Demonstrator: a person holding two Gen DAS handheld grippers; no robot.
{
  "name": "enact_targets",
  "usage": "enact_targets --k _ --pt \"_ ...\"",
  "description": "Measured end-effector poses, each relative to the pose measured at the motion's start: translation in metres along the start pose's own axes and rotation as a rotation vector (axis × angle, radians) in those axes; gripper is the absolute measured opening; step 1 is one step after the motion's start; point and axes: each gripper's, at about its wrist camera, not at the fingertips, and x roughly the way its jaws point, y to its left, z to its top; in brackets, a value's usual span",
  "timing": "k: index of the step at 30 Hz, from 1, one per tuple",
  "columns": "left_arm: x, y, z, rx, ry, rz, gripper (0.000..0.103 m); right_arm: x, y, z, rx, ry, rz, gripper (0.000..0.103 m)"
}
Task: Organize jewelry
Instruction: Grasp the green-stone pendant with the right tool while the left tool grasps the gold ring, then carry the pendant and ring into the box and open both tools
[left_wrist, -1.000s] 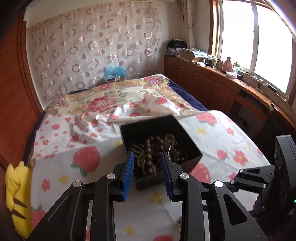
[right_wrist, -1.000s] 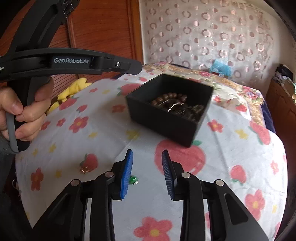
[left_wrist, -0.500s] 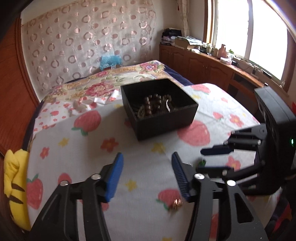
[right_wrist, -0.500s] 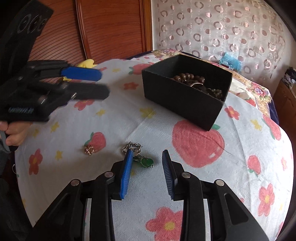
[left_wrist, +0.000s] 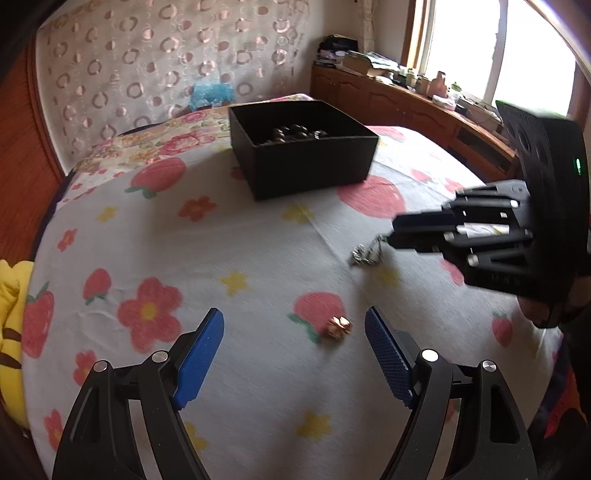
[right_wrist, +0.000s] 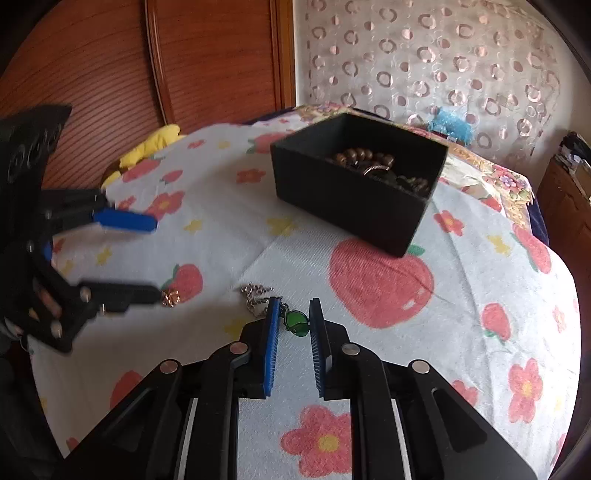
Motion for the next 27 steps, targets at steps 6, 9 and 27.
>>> enact_targets --k 6,9,27 --pt "-0.001 -0.019 -0.006 0.042 -0.009 0.016 0.075 -0.010 -0.001 0.006 0.008 -0.035 -0.016 0.018" --pt "0.000 -0.021 -0.006 0.047 -0.011 0.018 0.064 -0.014 -0.002 0.007 0.010 -0.047 -0.022 0.018" --pt "0.002 -0.016 -0.006 0.034 -0.023 0.007 0.012 -0.033 -0.013 0.020 0.034 -0.112 -0.048 0.018"
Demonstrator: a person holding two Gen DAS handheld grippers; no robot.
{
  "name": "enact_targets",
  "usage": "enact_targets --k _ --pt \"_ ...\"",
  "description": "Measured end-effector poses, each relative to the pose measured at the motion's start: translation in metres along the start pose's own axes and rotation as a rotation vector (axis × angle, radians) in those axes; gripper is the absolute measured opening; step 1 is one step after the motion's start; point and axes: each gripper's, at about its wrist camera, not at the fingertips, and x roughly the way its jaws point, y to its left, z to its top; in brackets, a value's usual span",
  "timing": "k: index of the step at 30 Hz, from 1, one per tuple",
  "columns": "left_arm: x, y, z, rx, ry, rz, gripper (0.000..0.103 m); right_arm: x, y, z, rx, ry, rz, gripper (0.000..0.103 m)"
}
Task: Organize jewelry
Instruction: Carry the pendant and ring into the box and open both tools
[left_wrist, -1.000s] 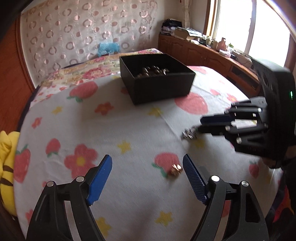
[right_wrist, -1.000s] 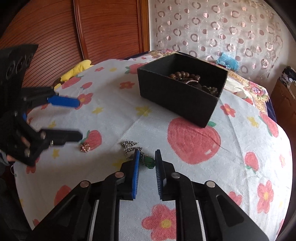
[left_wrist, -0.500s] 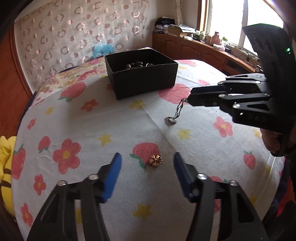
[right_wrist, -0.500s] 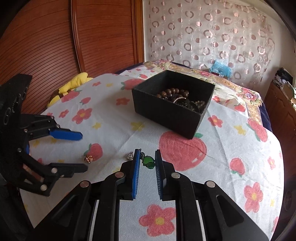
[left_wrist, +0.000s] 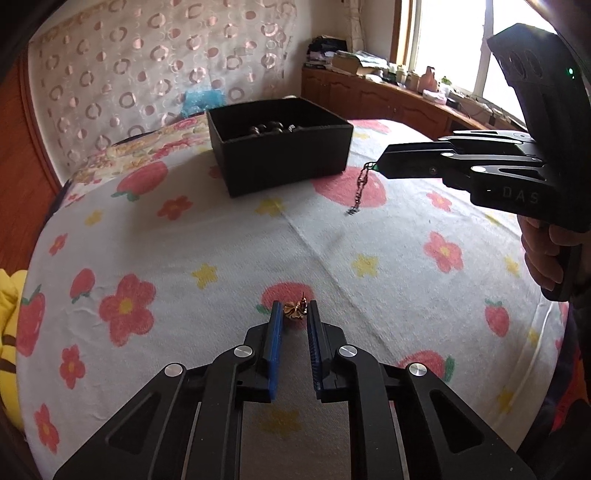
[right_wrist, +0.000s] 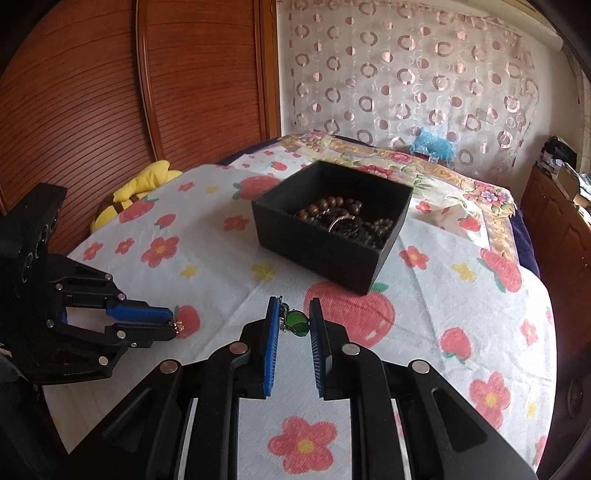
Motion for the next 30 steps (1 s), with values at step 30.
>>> enact_targets --k 30 --pt "-0.001 0.034 0.094 -0.082 -0.136 0.082 0.012 0.035 -0.057 0.084 0.119 -0.078 -0.090 0.025"
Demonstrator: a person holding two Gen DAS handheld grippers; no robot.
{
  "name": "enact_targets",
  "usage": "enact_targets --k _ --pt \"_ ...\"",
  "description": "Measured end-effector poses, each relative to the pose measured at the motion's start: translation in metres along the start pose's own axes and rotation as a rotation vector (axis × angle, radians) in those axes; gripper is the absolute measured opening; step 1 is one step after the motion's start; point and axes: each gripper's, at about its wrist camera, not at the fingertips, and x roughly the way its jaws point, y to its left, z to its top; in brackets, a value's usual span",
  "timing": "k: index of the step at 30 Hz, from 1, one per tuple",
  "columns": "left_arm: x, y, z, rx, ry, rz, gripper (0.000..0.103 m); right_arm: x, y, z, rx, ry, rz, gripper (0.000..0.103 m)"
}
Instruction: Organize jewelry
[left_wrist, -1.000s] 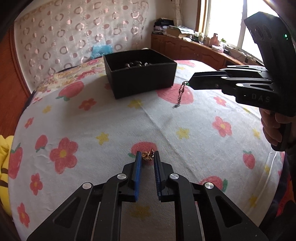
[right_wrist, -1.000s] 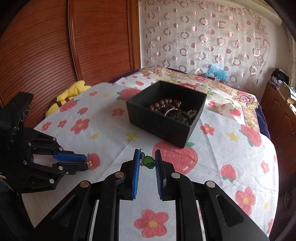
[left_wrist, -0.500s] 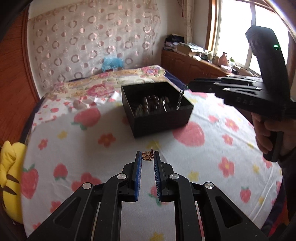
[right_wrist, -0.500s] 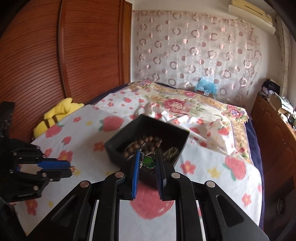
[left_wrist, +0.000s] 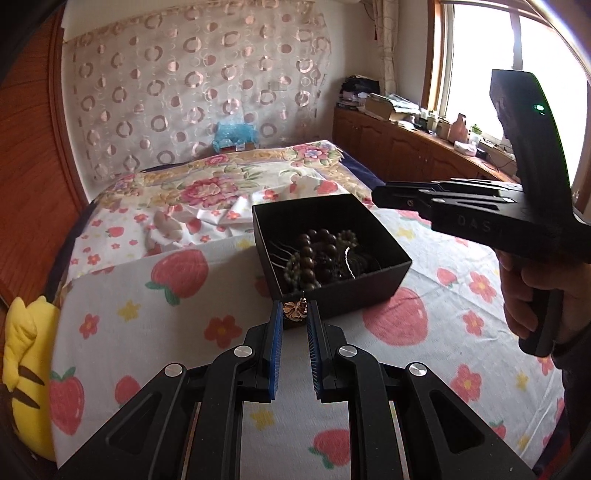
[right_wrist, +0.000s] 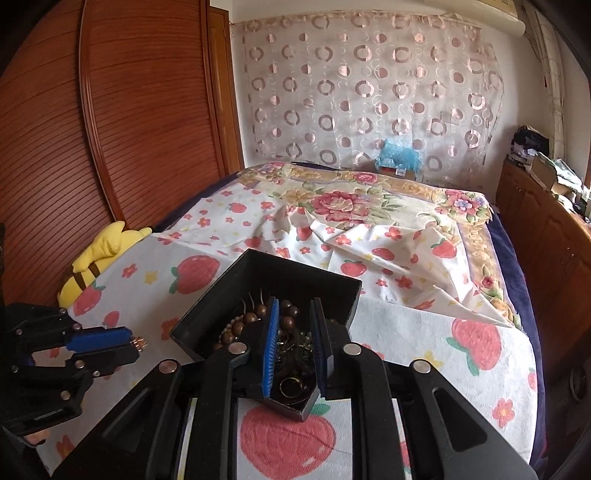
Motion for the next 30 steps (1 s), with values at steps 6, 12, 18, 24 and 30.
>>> enact_targets --k 6,12,18,24,30 --pt "0.010 -0.003 0.012 0.006 -0.002 -0.001 0.012 -0.010 -0.003 -0.006 -0.004 -0.007 -0.006 0.028" --pt "0.027 -0.013 0.030 0.018 -0.006 0.003 0.012 -0.026 -0.008 -0.022 -0.007 -0.018 -0.024 0.028" --pt "0.044 -0.021 0.046 0.031 -0.002 0.012 0.012 -0.039 -0.017 -0.032 0.013 -0.030 -0.043 0.028" --pt "0.040 -0.020 0.045 0.014 -0.014 0.034 0.043 -0.049 -0.024 -0.040 0.037 -0.048 -0.059 0.028" --pt "0.018 -0.016 0.033 -0.007 -0.043 0.073 0.082 -0.062 -0.018 -0.046 0.062 -0.079 -0.051 0.028"
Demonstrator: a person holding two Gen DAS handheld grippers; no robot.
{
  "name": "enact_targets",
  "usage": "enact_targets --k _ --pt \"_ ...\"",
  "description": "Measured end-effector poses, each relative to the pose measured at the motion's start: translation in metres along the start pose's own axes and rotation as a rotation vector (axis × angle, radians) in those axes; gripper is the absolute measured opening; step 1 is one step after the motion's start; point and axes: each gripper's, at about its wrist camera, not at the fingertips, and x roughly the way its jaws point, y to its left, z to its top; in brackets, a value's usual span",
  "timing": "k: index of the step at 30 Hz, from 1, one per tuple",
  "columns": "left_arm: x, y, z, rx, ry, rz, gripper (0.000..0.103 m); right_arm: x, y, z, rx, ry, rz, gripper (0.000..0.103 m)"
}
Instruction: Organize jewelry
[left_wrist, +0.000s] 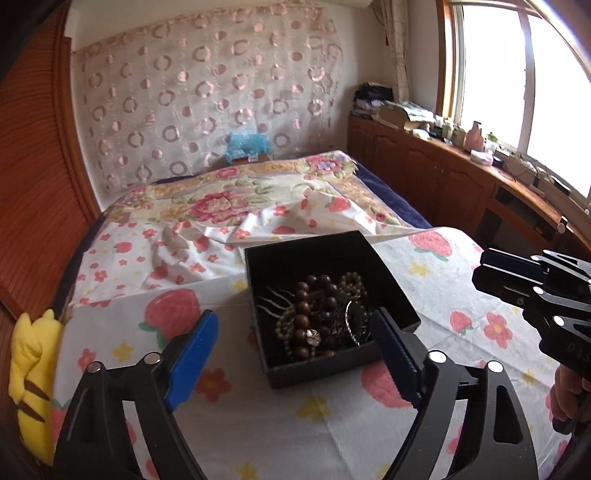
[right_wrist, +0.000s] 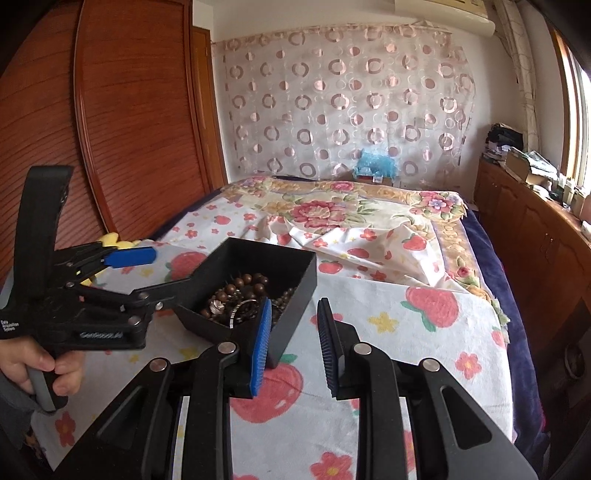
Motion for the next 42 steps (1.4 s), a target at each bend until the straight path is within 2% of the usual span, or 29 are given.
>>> enact_targets --k 2,3,4,5,7,9,11,20,25,33,42 --pt "-0.010 0.001 -0.006 0.004 0.000 0.015 0.083 -0.003 0.004 -0.002 0.004 -0.007 -0.001 0.029" --pt "-0.013 0.001 -0.008 0.004 -0.002 0.024 0.090 -0.005 0.006 -0.004 0.007 -0.009 -0.005 0.032" --pt "-0.018 0.003 -0.011 0.001 -0.009 0.029 0.094 -0.007 0.007 -0.006 0.010 -0.014 -0.009 0.041" --pt "-0.022 0.004 -0.013 -0.003 -0.015 0.031 0.095 -0.008 0.009 -0.007 0.012 -0.017 -0.013 0.048" --pt "-0.033 0.008 -0.020 -0.018 -0.031 0.042 0.095 -0.012 0.012 -0.011 0.017 -0.022 -0.030 0.051" --pt "-0.041 0.014 -0.027 -0.053 -0.037 0.052 0.095 -0.016 0.015 -0.016 0.030 -0.025 -0.061 0.058" --pt "-0.050 0.020 -0.035 -0.080 -0.051 0.059 0.095 -0.023 0.018 -0.021 0.040 -0.042 -0.067 0.070" --pt "-0.085 0.037 -0.057 -0.111 -0.072 0.132 0.095 -0.043 0.035 -0.029 0.051 -0.089 -0.080 0.101" --pt "-0.102 0.038 -0.067 -0.106 -0.085 0.154 0.095 -0.051 0.045 -0.032 0.051 -0.090 -0.115 0.101" --pt "-0.128 0.037 -0.076 -0.127 -0.133 0.166 0.095 -0.079 0.056 -0.045 0.057 -0.138 -0.132 0.101" --pt "-0.134 0.035 -0.081 -0.127 -0.126 0.166 0.095 -0.093 0.058 -0.051 0.071 -0.154 -0.126 0.101"
